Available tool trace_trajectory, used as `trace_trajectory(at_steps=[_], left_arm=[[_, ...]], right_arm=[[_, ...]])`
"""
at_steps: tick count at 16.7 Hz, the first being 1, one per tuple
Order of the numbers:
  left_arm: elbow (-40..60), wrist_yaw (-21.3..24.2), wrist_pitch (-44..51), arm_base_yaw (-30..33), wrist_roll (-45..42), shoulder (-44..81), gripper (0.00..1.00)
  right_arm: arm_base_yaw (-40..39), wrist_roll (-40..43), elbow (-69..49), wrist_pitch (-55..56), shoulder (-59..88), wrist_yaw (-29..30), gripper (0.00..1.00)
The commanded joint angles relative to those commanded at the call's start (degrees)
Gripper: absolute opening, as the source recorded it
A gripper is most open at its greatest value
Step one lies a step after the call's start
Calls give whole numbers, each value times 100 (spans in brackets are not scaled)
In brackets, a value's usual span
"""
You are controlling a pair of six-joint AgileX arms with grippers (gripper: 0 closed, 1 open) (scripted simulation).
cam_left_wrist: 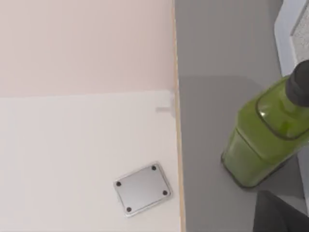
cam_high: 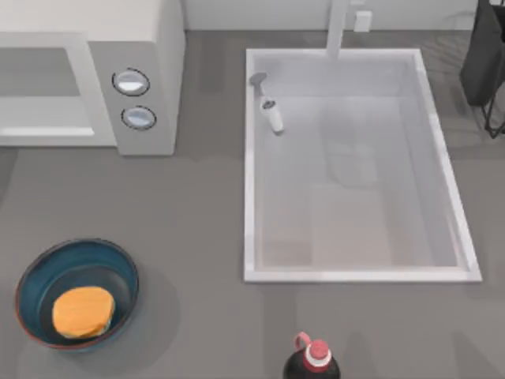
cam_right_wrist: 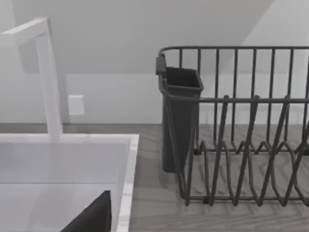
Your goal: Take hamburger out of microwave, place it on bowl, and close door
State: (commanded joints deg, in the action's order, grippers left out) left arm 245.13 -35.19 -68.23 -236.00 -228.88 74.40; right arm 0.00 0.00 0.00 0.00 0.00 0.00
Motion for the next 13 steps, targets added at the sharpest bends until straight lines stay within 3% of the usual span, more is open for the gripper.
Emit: trace_trajectory(at_steps=[5, 13], left_arm=[[-669, -341, -619, -545, -401, -628, 0], [-318, -325, -187, -531, -399, -734, 0]], right_arm=[[0, 0, 0, 0, 0, 0, 100], [0, 0, 0, 0, 0, 0, 100]])
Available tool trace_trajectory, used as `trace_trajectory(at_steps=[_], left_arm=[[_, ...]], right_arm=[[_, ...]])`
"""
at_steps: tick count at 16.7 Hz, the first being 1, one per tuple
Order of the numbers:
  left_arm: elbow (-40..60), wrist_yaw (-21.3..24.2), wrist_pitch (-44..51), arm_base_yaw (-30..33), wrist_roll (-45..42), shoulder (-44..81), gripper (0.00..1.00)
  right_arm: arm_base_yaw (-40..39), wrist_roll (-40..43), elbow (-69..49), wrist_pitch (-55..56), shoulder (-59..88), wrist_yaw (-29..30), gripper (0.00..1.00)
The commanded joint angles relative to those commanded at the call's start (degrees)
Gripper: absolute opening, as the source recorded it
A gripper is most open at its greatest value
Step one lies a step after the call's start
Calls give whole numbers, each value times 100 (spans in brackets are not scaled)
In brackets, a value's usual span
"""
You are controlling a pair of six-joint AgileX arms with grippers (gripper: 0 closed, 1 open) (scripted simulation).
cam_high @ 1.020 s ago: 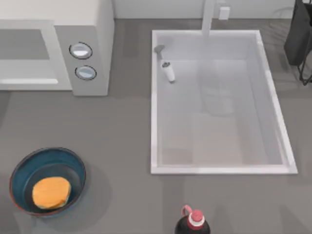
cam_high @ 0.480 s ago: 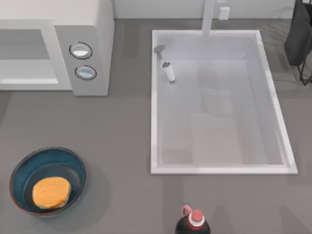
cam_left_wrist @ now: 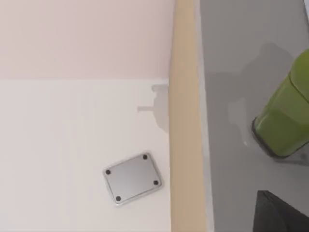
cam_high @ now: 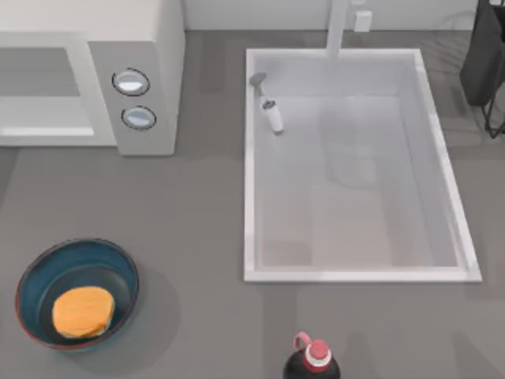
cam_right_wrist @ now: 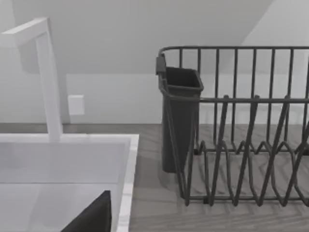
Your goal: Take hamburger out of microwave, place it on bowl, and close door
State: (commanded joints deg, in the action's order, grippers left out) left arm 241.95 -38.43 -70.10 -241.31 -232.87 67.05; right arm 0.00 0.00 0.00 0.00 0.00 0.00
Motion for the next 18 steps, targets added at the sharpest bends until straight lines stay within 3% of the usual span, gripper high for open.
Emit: trace_trajectory(at_steps=[6, 13, 18], left_arm=[[1055, -2, 1530, 0, 22, -389, 0], [1286, 17, 1734, 47, 73, -339, 0], [2470, 228, 2358, 489, 552, 444, 0]], right_arm=[[0, 0, 0, 0, 0, 0, 100], [0, 0, 0, 0, 0, 0, 100], [0, 0, 0, 0, 0, 0, 100]])
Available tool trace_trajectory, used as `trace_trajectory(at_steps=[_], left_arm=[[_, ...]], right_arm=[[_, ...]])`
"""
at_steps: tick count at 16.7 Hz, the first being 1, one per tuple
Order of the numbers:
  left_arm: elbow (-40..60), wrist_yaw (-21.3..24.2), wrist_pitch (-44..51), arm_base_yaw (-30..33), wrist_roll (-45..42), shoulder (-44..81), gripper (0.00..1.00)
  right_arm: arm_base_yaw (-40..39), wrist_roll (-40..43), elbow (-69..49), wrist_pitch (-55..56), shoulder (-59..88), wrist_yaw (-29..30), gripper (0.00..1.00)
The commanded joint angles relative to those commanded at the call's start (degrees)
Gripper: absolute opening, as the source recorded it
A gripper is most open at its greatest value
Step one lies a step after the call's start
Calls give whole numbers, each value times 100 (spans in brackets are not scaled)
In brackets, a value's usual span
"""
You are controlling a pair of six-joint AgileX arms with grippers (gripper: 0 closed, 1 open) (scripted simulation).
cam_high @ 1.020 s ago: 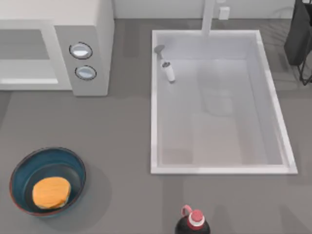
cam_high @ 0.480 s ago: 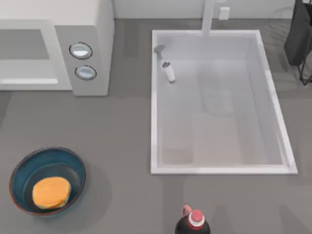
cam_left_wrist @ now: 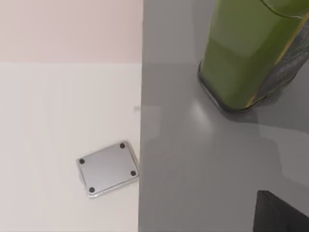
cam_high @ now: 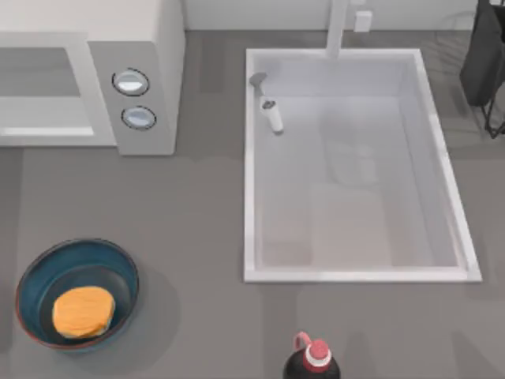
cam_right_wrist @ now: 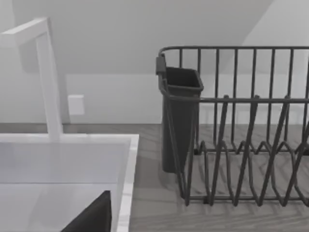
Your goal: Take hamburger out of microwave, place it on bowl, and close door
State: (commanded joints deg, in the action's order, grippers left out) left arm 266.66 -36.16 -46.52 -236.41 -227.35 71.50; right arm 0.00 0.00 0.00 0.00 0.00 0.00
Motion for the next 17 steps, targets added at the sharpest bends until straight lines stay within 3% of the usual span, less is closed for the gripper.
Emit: trace_trajectory(at_steps=[5, 12, 17], left_arm=[[1136, 227, 662, 504, 539, 807, 0], [1276, 289, 752, 597, 661, 923, 0], [2424, 901, 1358, 1751, 1692, 1872, 0]], right_arm=[[0, 0, 0, 0, 0, 0, 100], [0, 0, 0, 0, 0, 0, 100], [0, 0, 0, 0, 0, 0, 100]])
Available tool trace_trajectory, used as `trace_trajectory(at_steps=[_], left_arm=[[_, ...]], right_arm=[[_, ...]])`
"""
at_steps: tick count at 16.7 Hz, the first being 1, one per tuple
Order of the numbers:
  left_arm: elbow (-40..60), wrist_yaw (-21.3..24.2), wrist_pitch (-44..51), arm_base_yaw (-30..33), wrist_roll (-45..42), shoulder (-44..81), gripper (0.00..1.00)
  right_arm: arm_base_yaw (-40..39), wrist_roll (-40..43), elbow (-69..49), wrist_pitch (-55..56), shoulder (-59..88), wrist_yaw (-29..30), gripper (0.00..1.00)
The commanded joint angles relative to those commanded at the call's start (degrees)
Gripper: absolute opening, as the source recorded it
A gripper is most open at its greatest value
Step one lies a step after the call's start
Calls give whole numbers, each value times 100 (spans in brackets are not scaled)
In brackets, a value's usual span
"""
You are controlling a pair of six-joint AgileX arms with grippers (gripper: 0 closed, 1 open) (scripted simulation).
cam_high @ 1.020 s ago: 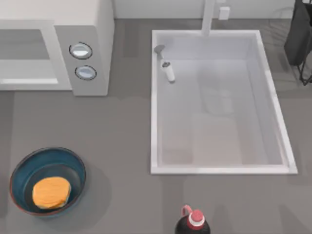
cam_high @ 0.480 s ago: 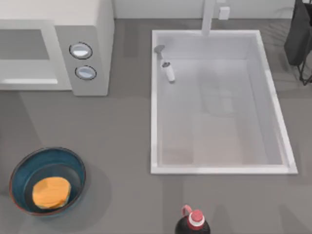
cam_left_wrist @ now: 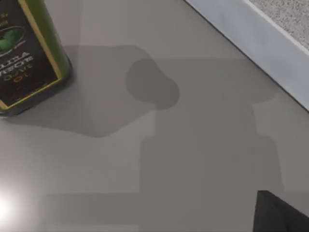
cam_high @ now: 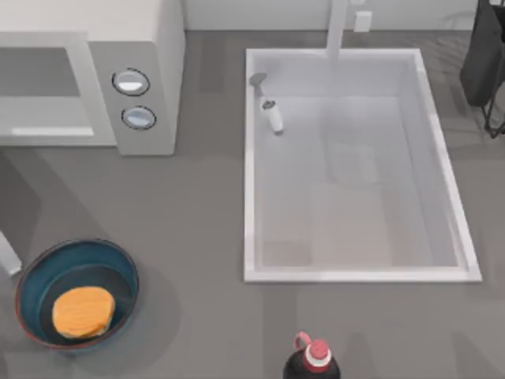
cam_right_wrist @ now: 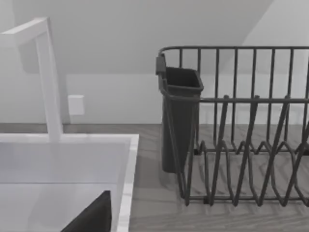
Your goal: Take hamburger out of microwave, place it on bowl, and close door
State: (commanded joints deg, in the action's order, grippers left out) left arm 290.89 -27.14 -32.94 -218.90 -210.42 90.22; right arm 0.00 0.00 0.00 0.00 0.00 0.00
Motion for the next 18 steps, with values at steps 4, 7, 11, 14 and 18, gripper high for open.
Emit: trace_trajectory(at_steps=[4, 7, 11, 14, 18], left_arm=[[548, 359, 354, 548, 530, 518, 0], [538, 335, 341, 530, 531, 495, 0], [637, 640, 413, 952, 889, 626, 0], [858, 1187, 539, 1804, 1510, 875, 0], [1201, 1981, 719, 3051, 2398, 1243, 0]], right_arm=[[0, 0, 0, 0, 0, 0, 100], [0, 0, 0, 0, 0, 0, 100], [0, 0, 0, 0, 0, 0, 100], [0, 0, 0, 0, 0, 0, 100], [0, 0, 0, 0, 0, 0, 100]])
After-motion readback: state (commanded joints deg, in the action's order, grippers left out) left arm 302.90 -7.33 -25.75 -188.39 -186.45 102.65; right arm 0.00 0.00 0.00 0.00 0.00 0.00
